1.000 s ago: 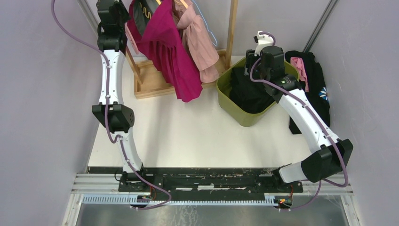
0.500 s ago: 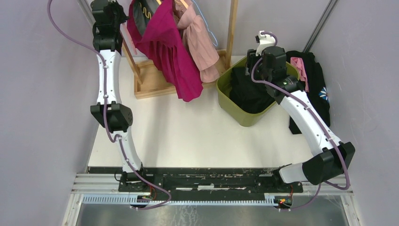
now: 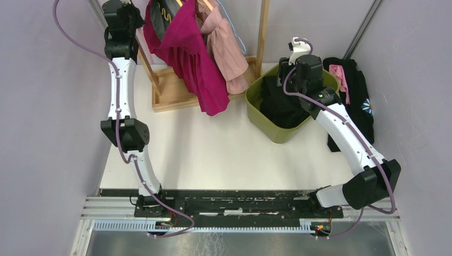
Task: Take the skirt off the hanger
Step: Place the hanger at the clothesline.
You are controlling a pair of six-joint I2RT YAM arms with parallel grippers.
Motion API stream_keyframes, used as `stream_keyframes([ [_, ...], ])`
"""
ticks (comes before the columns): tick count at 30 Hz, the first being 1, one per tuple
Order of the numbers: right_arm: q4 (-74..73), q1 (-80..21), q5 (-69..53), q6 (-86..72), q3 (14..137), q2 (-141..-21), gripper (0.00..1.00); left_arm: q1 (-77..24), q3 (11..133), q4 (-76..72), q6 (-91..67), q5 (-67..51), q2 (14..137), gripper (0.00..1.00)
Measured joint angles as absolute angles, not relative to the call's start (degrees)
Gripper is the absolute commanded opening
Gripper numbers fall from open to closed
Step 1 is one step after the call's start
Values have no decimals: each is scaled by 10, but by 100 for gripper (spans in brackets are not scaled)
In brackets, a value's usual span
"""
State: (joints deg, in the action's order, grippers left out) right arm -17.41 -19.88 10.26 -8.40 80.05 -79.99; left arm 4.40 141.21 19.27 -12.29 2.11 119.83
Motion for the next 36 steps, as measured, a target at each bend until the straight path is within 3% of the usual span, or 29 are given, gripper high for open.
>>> stream_keyframes([
  [9,-142,-199,99,-87,763,-800,52,11,1374,198,-90,117,1164,29],
  [25,-130,-200,99,-68,745,-795,52,-49,1407,254,-68,252,1188,32],
  [36,-160,-200,102,-61,761,-795,52,-67,1367,243,-44,275,1192,37],
])
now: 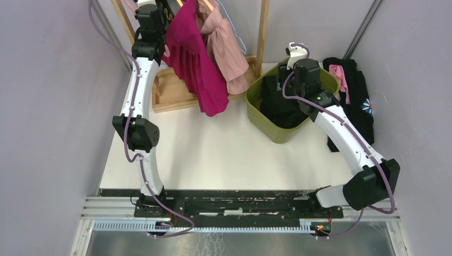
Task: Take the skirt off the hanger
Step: Place the hanger at the clothesline.
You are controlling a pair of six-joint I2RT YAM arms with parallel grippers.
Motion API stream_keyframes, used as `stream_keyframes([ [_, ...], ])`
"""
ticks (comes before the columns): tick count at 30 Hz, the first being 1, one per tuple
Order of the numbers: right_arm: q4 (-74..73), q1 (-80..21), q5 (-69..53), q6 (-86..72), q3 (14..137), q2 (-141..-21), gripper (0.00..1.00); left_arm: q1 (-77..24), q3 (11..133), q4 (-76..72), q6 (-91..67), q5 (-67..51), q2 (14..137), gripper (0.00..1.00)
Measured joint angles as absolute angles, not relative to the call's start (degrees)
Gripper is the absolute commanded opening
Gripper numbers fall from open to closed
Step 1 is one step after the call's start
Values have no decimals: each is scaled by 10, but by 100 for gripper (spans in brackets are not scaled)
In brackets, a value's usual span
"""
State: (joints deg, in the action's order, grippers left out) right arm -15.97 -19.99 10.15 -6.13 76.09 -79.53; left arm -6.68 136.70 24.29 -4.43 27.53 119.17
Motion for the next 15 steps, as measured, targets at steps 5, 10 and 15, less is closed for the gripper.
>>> stream_keyframes([
  [5,-170,-200,101,-62,776,-795,52,-67,1375,237,-38,282,1192,37],
  [10,-171,-200,98,-63,780,-795,51,-67,1376,234,-37,284,1192,39],
  [15,-173,-200,93,-63,780,-795,51,-67,1376,234,-37,284,1189,42],
])
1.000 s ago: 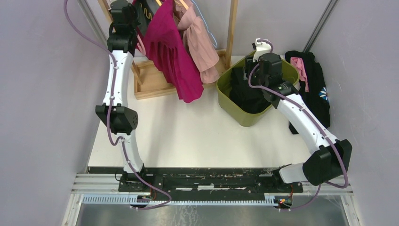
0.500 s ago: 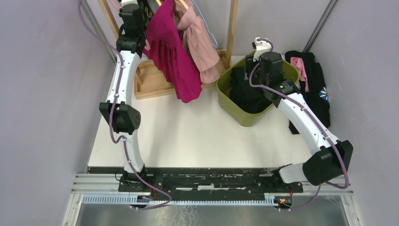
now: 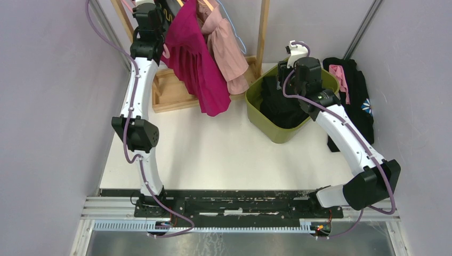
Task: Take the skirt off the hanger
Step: Place the hanger at the clothesline.
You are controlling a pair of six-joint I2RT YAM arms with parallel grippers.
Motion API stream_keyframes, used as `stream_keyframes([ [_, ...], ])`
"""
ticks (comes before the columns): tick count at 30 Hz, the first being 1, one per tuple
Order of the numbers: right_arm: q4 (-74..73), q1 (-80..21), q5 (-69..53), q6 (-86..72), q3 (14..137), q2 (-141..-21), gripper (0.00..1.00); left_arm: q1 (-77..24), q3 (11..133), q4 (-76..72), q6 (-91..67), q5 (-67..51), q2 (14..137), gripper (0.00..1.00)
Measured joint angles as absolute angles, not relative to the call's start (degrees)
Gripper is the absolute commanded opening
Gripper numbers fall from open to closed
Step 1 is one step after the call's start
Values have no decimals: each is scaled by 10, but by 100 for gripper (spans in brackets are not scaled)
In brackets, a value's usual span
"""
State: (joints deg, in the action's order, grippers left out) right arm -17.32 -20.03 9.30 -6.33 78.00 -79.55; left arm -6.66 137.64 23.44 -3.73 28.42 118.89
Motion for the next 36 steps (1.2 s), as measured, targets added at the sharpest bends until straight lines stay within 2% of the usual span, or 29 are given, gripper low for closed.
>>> stream_keyframes([
  [2,-173,-200,92,-63,780,-795,51,-67,1375,233,-37,284,1184,49],
  [7,-177,-200,91,-63,780,-795,51,-67,1353,210,-37,281,1153,55],
  [9,-178,-200,91,-63,780,-795,51,-66,1352,201,-37,279,1143,61],
  [26,-180,-200,91,-63,779,-788,53,-59,1326,190,-37,242,1087,66],
  [28,-177,-200,91,-63,776,-784,53,-59,1321,195,-37,231,1069,68],
  [31,-173,-200,91,-63,767,-779,53,-58,1309,201,-37,213,1028,78],
  [36,-167,-200,90,-63,751,-777,53,-55,1305,210,-38,178,968,78],
])
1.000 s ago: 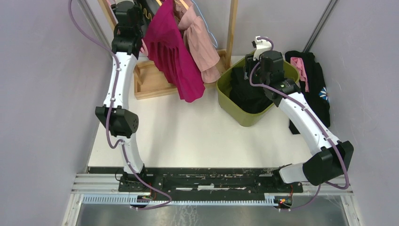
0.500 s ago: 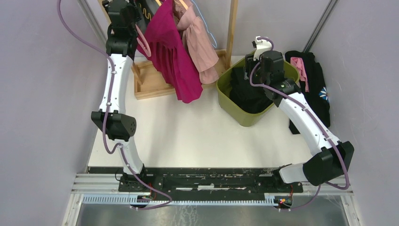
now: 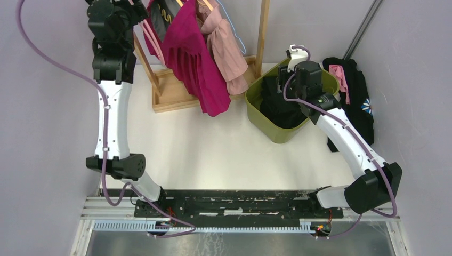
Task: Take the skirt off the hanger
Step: Place the hanger at the clothesline, then pick up the hanger from the clothesline.
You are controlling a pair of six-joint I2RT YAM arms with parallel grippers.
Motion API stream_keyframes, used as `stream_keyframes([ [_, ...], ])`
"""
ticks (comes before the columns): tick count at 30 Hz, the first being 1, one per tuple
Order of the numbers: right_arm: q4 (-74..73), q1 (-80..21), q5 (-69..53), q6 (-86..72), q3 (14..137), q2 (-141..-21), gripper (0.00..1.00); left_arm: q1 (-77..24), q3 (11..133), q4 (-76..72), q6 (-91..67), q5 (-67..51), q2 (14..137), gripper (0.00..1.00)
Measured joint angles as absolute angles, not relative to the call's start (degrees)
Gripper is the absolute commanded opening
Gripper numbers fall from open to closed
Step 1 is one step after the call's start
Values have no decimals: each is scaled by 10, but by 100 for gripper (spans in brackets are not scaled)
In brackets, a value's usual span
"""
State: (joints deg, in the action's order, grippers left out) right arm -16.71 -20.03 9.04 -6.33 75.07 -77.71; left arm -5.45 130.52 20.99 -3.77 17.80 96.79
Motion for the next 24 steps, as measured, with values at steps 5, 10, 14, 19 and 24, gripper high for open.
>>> stream_keyframes([
  [5,-159,-200,90,-64,743,-777,53,-51,1254,209,-48,121,912,73],
  [10,-147,-200,88,-66,741,-777,53,-51,1225,192,-95,38,913,72],
  [14,-142,-200,89,-65,741,-774,53,-52,1192,170,-133,-13,922,70],
  [19,-138,-200,90,-62,741,-772,53,-55,1154,129,-175,-52,928,68],
  [24,-135,-200,91,-61,736,-771,53,-69,1156,107,-189,-67,942,67],
])
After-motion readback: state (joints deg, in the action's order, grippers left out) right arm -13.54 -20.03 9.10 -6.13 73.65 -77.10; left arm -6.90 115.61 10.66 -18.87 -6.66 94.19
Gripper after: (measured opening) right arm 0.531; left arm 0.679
